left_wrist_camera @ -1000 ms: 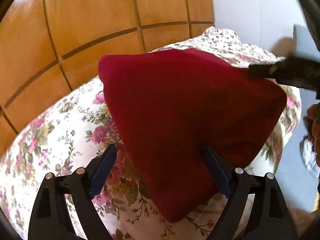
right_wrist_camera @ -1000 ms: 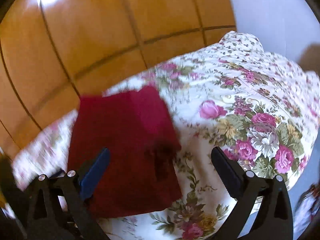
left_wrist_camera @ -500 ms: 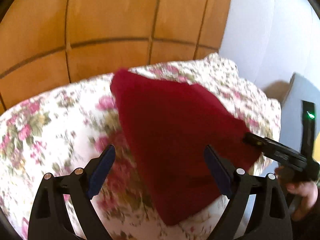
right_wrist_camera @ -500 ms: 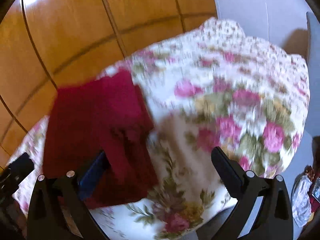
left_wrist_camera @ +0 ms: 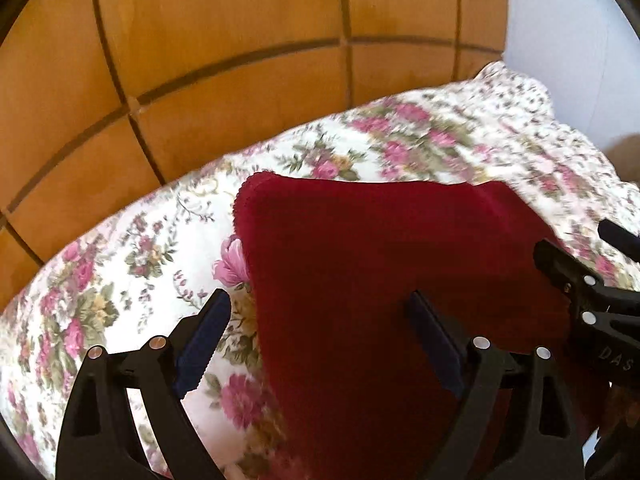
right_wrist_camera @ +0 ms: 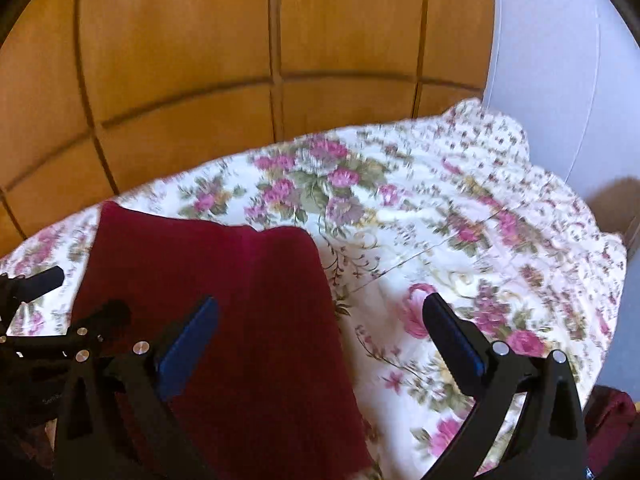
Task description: Fold small clothes
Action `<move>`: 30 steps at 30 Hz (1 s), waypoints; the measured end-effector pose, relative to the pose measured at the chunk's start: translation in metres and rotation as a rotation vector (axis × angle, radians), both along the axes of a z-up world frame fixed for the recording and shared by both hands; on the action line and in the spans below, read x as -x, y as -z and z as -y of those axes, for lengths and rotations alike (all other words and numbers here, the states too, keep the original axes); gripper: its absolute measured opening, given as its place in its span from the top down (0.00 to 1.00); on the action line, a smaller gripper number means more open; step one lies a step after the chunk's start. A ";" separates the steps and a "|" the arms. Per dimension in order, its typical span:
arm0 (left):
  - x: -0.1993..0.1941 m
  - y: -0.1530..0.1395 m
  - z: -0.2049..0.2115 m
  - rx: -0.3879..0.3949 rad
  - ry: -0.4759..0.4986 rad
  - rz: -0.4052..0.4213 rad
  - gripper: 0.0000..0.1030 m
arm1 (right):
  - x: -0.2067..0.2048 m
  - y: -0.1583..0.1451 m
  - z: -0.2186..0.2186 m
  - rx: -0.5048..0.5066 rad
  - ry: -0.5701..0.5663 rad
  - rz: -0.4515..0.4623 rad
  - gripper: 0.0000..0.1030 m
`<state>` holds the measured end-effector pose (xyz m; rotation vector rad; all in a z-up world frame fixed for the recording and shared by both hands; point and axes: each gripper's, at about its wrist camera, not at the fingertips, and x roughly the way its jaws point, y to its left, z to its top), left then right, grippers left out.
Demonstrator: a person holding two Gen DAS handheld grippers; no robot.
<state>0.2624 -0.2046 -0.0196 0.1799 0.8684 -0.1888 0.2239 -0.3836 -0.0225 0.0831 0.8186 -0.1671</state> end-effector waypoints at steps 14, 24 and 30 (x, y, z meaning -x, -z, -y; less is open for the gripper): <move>-0.026 0.051 -0.014 0.089 -0.017 -0.036 0.07 | -0.009 0.056 0.024 -0.143 0.034 -0.016 0.02; -0.011 0.044 -0.015 0.079 -0.048 -0.004 0.07 | 0.001 0.051 0.007 -0.005 0.043 0.052 0.02; 0.006 0.037 -0.023 0.132 -0.069 -0.010 0.07 | 0.002 0.052 0.012 -0.045 0.037 0.059 0.02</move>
